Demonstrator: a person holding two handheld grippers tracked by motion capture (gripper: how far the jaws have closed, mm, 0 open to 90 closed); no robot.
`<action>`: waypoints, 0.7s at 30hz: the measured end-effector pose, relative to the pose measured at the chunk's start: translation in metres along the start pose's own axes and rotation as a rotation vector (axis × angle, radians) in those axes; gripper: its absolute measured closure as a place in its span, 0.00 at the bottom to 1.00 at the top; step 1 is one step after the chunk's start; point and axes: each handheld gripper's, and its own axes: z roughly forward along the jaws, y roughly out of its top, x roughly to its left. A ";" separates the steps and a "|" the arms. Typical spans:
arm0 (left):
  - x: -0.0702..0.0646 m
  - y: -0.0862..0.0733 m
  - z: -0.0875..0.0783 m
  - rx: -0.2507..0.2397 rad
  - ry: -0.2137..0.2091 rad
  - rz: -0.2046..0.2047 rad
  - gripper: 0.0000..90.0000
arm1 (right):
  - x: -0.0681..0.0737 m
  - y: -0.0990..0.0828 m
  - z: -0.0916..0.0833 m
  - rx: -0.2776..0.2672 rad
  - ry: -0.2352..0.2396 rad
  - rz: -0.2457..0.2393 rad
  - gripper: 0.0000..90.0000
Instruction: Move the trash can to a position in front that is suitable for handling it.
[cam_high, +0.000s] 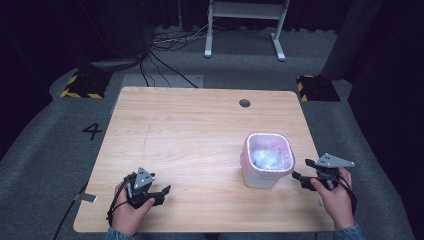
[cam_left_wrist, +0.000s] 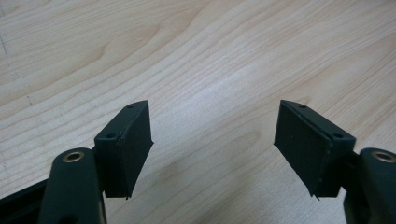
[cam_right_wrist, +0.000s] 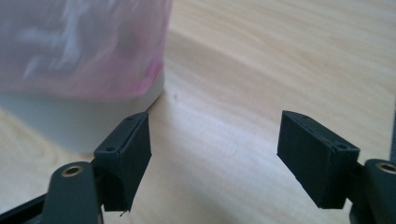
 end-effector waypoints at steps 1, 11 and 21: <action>0.000 0.001 -0.001 -0.001 0.005 0.003 0.33 | -0.002 0.003 0.001 -0.006 -0.006 0.005 0.30; 0.002 0.004 -0.005 -0.012 0.010 -0.027 0.34 | -0.015 0.037 0.016 -0.023 0.009 -0.012 0.23; -0.002 0.006 -0.005 -0.029 0.014 -0.032 0.35 | 0.017 0.044 0.035 -0.012 0.050 -0.076 0.32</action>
